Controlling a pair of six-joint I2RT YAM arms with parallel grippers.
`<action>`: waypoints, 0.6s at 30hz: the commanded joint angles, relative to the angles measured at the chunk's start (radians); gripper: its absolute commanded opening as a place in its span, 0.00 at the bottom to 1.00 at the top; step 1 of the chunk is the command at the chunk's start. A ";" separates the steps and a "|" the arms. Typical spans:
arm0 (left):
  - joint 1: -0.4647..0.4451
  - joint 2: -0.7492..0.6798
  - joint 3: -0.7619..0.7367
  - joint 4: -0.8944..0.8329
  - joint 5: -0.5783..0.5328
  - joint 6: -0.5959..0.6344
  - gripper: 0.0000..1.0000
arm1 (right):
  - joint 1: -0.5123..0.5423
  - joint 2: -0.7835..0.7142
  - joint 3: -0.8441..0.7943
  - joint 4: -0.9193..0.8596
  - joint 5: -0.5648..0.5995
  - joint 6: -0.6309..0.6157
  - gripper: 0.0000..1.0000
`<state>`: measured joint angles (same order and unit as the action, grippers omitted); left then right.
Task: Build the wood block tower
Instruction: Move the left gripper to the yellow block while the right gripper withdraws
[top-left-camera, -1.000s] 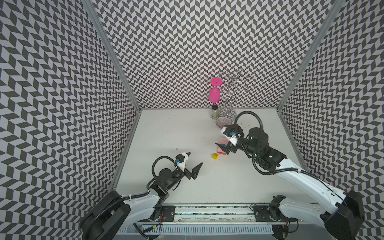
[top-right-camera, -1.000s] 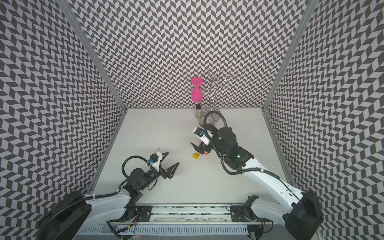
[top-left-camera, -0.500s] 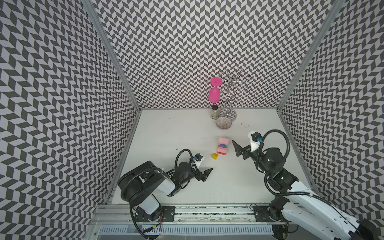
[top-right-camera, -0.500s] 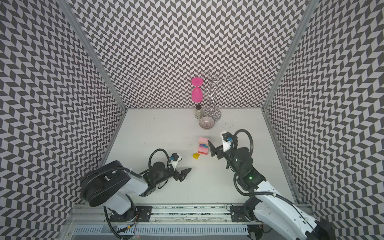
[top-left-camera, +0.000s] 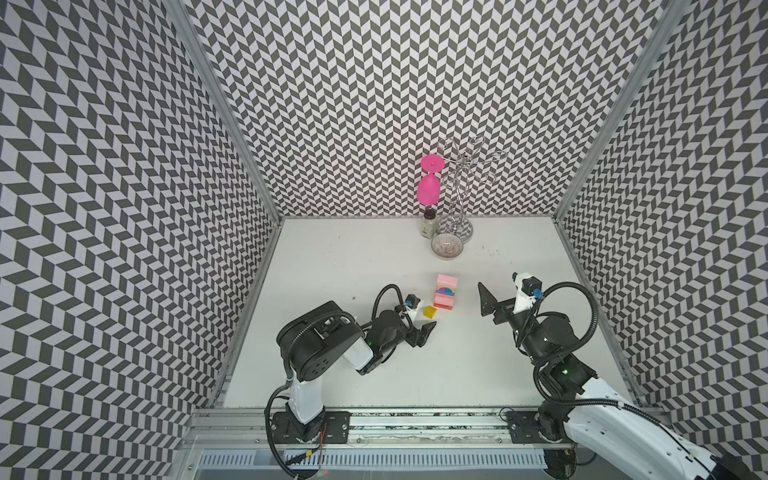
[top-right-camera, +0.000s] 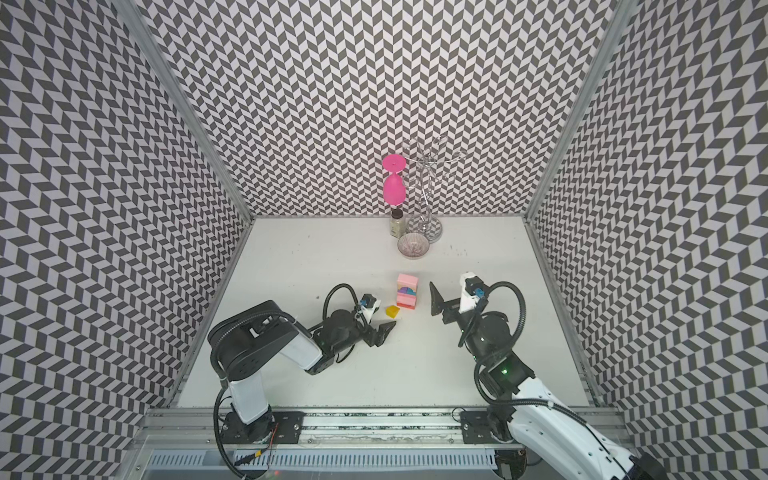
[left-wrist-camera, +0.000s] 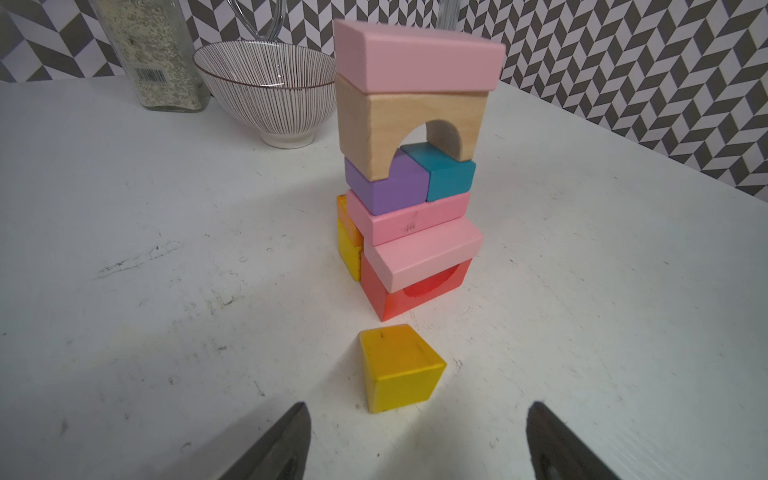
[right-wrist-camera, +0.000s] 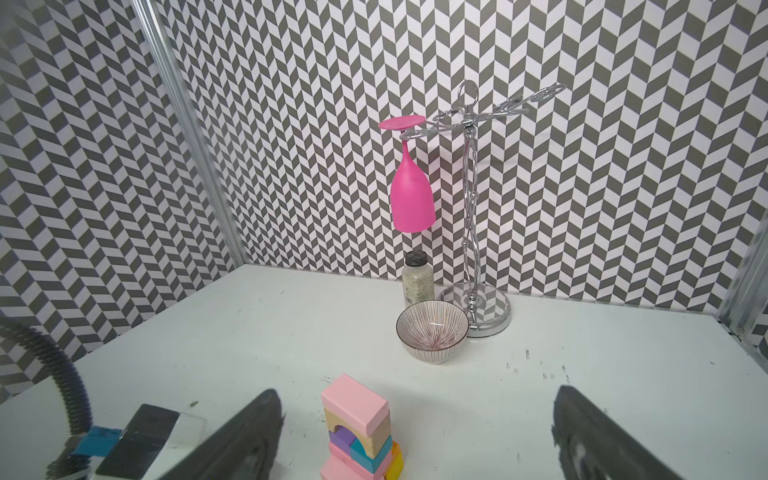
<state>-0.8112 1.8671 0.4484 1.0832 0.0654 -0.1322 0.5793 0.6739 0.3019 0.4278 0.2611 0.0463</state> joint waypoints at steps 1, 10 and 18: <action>-0.003 0.027 0.028 0.014 -0.026 -0.014 0.78 | -0.004 0.011 0.030 0.052 -0.009 0.018 0.99; -0.003 0.086 0.037 0.082 -0.043 -0.058 0.69 | -0.004 0.004 0.039 0.026 -0.036 0.019 1.00; -0.005 0.133 0.051 0.133 -0.043 -0.075 0.60 | -0.004 -0.013 0.032 0.014 -0.051 0.025 0.99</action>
<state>-0.8112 1.9816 0.4831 1.1595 0.0353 -0.1867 0.5793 0.6750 0.3161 0.4191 0.2249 0.0555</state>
